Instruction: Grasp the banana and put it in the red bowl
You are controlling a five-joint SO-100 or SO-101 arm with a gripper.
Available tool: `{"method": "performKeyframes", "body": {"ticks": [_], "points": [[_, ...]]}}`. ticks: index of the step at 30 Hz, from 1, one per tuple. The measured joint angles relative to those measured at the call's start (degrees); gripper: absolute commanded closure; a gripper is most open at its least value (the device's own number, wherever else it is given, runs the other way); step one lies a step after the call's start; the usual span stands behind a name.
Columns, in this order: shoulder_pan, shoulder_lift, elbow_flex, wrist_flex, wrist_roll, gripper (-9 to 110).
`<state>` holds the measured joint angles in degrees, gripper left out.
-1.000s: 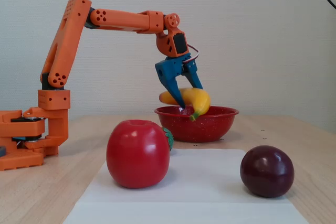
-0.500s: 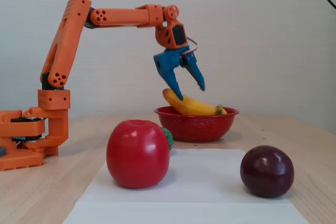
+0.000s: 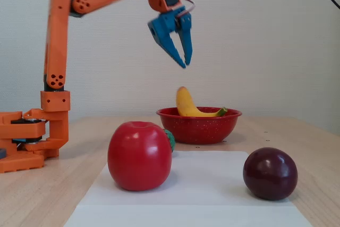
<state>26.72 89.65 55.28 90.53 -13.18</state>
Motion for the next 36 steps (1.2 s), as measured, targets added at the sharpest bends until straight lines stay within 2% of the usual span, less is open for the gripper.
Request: {"method": "performKeyframes", "body": {"ticks": [15, 22, 27, 36], "points": [[-12.04, 36.65, 34.37, 0.35, 5.89, 101], [-18.19, 52.47, 53.26, -6.59, 6.86, 101], [-22.41, 61.35, 68.47, -16.0, 7.38, 101], [-22.59, 80.6, 94.39, -28.83, 7.12, 101]]}}
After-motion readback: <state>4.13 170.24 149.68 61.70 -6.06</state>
